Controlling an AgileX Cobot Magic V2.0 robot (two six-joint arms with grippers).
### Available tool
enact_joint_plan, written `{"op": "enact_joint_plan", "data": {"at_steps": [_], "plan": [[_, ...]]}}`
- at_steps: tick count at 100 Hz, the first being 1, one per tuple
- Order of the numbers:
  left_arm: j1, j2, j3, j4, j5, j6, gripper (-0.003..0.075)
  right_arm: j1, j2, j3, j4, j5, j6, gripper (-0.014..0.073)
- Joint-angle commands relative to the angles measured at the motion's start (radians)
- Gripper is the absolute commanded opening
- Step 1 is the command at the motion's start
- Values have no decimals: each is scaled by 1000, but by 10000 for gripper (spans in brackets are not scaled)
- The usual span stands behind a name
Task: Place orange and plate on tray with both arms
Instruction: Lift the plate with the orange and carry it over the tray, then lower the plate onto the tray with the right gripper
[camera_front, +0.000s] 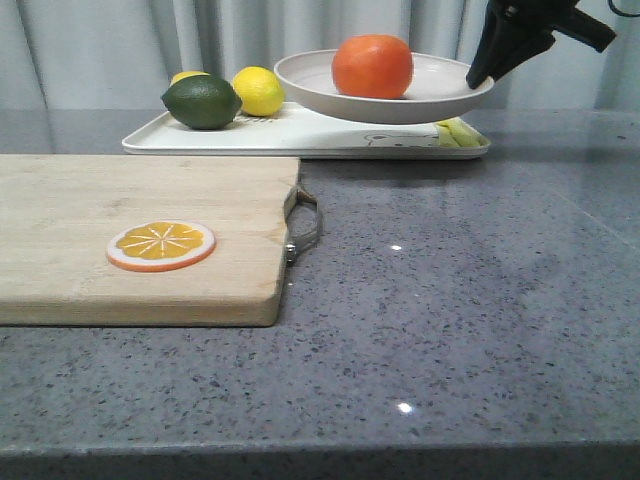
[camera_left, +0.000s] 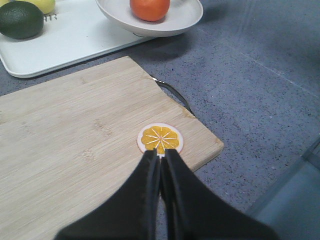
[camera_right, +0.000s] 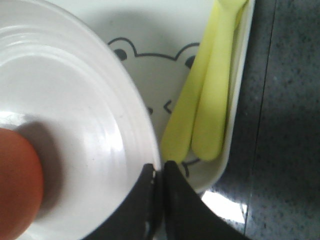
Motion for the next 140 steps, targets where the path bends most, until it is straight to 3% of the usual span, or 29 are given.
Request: {"op": "enact_joint_plan", "data": {"at_steps": [1, 22, 43, 105, 119, 140], "plan": [[1, 3, -29, -4, -96, -8, -19, -1, -3, -130, 42, 3, 28, -59], [1, 3, -29, -4, -112, -8, -19, 6, 154, -365, 40, 47, 86, -59], [1, 3, -29, -4, -112, -8, -19, 31, 244, -492, -3, 50, 112, -59], [1, 3, -29, -4, -112, -8, -19, 49, 267, -499, -17, -53, 113, -50], [1, 3, -29, -4, -112, -8, -19, 49, 268, -499, -18, -45, 113, 37], [1, 3, -29, -4, -112, -8, -19, 49, 268, -499, -18, -45, 113, 242]]}}
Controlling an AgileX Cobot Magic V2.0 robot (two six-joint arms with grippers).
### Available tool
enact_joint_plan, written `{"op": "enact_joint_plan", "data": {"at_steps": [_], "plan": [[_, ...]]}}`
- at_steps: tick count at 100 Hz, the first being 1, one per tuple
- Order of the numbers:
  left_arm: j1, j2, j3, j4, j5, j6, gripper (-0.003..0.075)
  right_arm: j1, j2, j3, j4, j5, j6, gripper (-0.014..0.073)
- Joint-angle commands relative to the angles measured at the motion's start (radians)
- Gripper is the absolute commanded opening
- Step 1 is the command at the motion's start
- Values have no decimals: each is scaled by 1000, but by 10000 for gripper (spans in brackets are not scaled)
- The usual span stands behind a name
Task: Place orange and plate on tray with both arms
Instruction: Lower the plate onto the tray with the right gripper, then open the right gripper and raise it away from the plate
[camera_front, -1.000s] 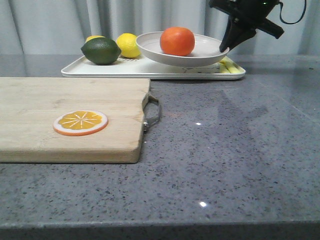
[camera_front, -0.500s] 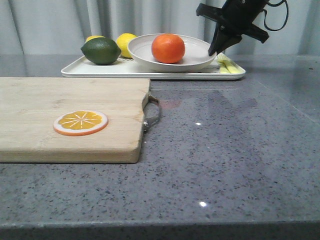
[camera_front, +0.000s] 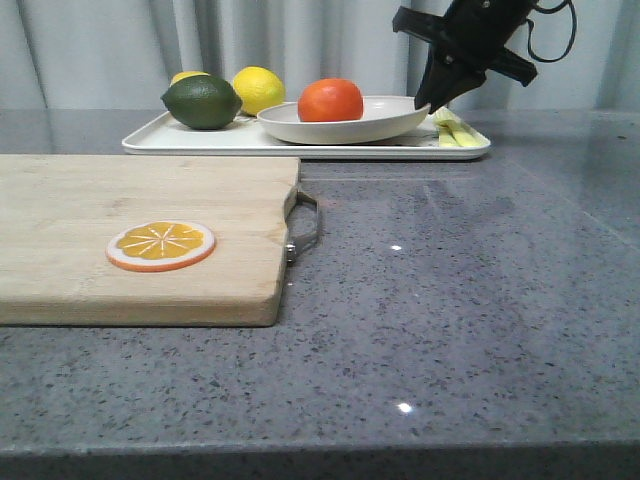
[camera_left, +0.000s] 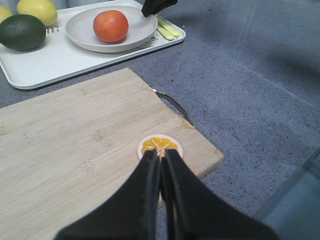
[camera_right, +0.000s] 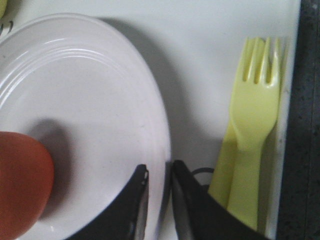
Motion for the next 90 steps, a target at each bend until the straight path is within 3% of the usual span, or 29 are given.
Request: {"op": "enact_joint_plan", "data": {"at_steps": [1, 39, 49, 65, 90], "plan": [[1, 3, -29, -4, -77, -8, -19, -2, -71, -36, 30, -43, -2, 246], [1, 3, -29, -4, -77, -8, -19, -8, -112, -36, -24, 25, -2, 274], [1, 3, -29, -4, -77, -8, -19, -8, -136, -36, -48, 68, -2, 185], [1, 3, -29, -4, -73, -8, -19, -7, -177, -36, -73, 127, -3, -72], [1, 3, -29, -4, -73, -8, -19, -7, -242, -30, -137, 224, -3, -60]]}}
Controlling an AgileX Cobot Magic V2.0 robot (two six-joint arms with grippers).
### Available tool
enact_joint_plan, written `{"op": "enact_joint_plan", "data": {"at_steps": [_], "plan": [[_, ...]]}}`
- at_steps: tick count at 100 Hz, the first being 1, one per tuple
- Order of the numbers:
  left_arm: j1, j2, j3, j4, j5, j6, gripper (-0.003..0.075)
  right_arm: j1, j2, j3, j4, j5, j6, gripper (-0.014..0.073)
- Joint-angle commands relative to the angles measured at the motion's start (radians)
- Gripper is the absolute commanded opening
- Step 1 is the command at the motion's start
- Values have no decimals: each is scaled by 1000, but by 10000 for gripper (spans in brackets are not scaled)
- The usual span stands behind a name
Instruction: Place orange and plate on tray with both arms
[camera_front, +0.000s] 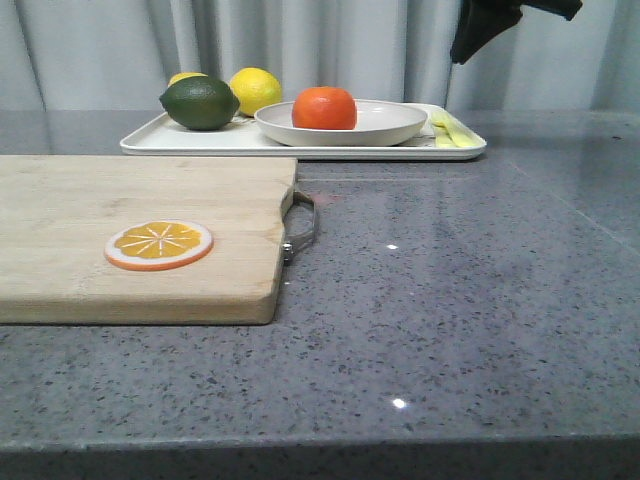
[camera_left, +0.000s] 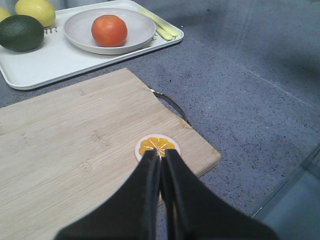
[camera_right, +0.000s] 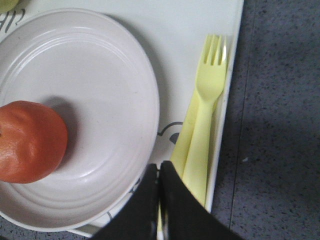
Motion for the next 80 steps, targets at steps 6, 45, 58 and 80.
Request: {"op": "enact_joint_plan", "data": {"at_steps": [6, 45, 58, 80], "plan": [[1, 3, -29, -4, -73, -8, -19, -5, -124, -17, -12, 86, -5, -60], [1, 3, -29, -4, -73, -8, -19, 48, -317, 162, -59, 87, -16, -60], [1, 3, -29, -4, -73, -8, -19, 70, -407, 275, -85, 58, -23, -60], [1, 3, -29, -4, -73, -8, -19, 122, -607, 502, -84, -112, -34, -60]]}}
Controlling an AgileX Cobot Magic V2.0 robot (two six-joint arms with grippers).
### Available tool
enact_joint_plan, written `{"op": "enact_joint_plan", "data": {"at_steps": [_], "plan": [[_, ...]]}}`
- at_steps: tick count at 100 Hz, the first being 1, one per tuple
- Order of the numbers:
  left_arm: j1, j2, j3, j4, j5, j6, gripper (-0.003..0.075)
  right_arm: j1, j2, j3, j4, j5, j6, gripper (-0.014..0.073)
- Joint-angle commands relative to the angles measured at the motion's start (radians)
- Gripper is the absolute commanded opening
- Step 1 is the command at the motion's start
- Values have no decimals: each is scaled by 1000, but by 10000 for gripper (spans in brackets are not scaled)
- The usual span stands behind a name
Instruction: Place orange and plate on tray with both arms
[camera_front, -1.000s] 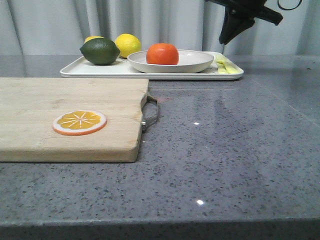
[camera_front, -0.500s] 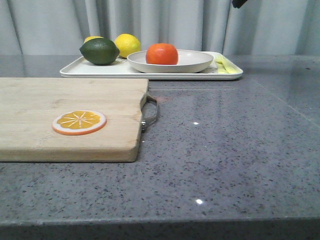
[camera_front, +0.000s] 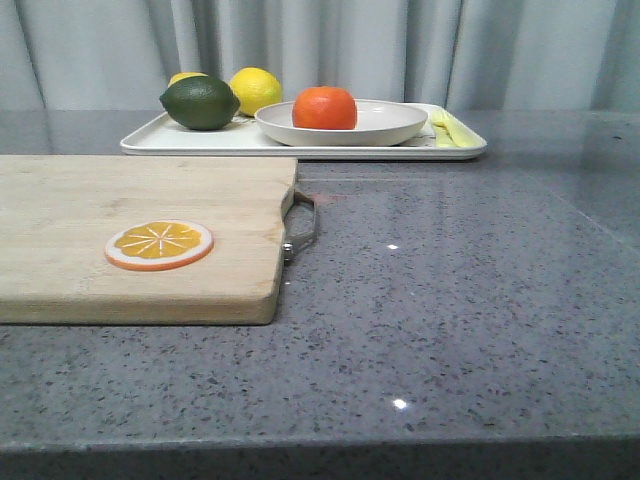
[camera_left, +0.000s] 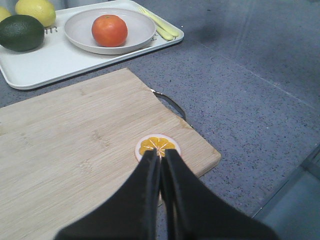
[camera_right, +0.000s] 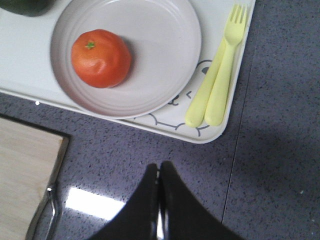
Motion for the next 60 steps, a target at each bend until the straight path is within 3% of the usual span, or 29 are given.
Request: {"op": "enact_joint_plan", "data": {"at_steps": [1, 60], "plan": [[1, 3, -29, -4, -73, -8, -19, 17, -131, 55, -1, -99, -16, -60], [1, 3, -29, -8, -73, -8, -19, 65, -722, 887, -2, -579, -48, -60]]}}
